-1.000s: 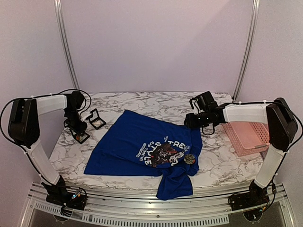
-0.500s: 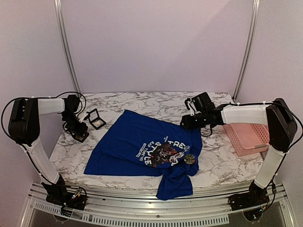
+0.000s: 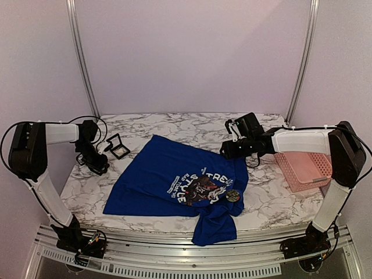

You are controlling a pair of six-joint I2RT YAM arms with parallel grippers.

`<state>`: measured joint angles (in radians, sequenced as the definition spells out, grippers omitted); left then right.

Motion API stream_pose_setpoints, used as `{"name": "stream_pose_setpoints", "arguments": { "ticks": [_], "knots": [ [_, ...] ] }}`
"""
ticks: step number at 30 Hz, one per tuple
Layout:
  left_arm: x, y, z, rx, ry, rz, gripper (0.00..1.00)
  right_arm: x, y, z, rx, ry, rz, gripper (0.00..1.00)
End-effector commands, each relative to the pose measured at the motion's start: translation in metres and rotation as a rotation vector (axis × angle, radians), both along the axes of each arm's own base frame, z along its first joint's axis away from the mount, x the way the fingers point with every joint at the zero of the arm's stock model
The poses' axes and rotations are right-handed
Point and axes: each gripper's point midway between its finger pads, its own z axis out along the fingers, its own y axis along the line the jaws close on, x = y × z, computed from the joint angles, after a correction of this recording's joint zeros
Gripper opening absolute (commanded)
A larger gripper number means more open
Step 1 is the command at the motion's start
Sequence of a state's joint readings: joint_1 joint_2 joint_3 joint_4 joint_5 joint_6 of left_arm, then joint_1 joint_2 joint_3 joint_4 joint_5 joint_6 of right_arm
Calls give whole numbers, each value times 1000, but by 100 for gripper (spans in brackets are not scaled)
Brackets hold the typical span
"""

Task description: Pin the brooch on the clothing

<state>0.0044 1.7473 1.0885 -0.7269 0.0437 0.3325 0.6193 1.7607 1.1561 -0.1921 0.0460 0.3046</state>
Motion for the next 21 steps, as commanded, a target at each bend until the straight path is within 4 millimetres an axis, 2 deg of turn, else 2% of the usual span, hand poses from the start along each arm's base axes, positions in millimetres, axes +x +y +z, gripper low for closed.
{"name": "stream_pose_setpoints", "arguments": {
  "ticks": [1, 12, 16, 21],
  "knots": [
    [-10, -15, 12, -42, 8, -43, 35, 6, 10, 29, 33, -74, 24, 54],
    [-9, -19, 25, -26, -4, -74, 3, 3, 16, 32, 33, -80, 56, 54],
    [-7, -26, 41, -40, -25, -88, 2, 1, 16, 34, 30, -84, 66, 54],
    [1, -43, 80, -52, -103, -141, 2, 1, 21, 49, 49, -115, 92, 54]
  ]
}}
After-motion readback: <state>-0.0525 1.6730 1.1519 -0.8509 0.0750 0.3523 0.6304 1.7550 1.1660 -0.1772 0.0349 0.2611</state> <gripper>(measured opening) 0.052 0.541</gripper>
